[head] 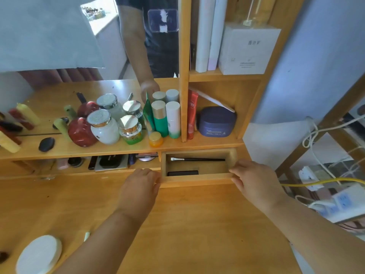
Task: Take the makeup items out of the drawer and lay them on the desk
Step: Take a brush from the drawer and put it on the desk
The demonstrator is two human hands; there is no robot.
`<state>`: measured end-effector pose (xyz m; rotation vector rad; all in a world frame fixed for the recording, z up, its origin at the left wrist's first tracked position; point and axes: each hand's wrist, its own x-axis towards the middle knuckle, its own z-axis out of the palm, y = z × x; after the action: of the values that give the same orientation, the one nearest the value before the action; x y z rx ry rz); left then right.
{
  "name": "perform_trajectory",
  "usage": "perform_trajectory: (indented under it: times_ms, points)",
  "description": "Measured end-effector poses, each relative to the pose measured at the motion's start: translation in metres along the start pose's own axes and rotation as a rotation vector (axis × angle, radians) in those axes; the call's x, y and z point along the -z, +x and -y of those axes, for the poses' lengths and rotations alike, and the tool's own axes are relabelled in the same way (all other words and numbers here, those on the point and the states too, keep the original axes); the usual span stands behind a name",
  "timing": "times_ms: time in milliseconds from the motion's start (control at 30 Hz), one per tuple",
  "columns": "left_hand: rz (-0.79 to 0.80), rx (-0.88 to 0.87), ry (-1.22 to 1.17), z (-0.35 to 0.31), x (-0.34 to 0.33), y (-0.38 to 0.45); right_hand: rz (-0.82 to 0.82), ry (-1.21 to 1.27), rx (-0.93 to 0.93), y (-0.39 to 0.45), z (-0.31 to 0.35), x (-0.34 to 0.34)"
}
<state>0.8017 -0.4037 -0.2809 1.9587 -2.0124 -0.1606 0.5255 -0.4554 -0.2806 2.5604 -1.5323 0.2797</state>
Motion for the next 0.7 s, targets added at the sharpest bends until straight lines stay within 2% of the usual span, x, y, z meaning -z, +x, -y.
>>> perform_trajectory:
  times_ms: [467,567,700]
  points:
    - [-0.024,-0.1,0.073,0.003,-0.003,-0.003,0.1,0.096,-0.051,0.001,0.014,0.01]
    - [-0.018,-0.092,0.072,0.005,-0.004,-0.003,0.135,0.464,-0.252,0.019,0.041,0.017]
    - [-0.021,-0.097,0.06,0.007,-0.006,-0.002,0.279,1.018,-0.736,0.051,0.067,0.018]
